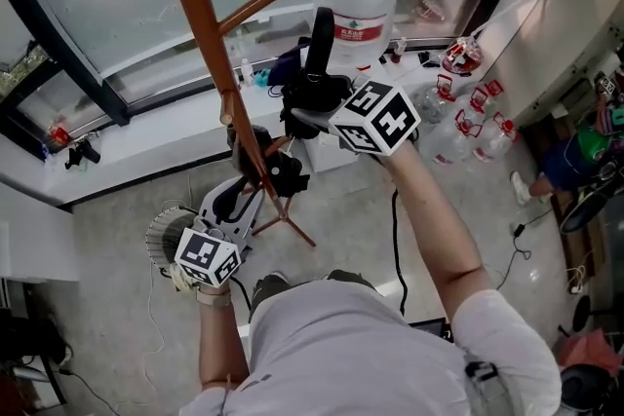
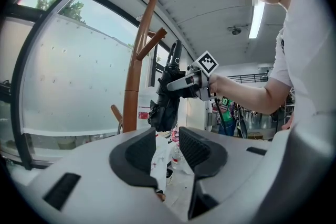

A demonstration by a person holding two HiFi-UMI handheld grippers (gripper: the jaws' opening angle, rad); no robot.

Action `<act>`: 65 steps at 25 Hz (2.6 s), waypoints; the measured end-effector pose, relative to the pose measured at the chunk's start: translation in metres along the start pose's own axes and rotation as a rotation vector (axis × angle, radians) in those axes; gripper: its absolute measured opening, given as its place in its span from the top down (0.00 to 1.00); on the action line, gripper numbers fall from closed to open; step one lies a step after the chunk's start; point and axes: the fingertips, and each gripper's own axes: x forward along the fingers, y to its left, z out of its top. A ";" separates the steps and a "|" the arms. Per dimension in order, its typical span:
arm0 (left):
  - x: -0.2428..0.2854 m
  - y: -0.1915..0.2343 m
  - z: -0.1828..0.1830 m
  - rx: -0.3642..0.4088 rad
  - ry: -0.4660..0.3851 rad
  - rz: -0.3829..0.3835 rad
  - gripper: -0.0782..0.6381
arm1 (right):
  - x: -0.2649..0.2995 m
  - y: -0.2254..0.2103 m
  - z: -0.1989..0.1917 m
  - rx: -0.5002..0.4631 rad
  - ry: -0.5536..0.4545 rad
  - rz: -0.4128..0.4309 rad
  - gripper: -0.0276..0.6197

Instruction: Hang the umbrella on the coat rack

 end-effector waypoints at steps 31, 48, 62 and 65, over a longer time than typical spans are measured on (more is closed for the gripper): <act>0.007 0.031 -0.014 -0.036 -0.001 -0.005 0.72 | 0.041 0.022 0.071 -0.094 -0.045 0.187 0.55; -0.020 0.021 -0.036 -0.113 0.014 0.050 0.72 | 0.055 0.026 0.053 -0.102 -0.035 0.167 0.55; -0.025 0.009 -0.054 -0.153 0.031 0.071 0.72 | 0.054 0.028 0.046 -0.118 -0.070 0.151 0.55; -0.026 0.007 -0.058 -0.159 0.036 0.074 0.72 | 0.054 0.029 0.044 -0.124 -0.074 0.150 0.54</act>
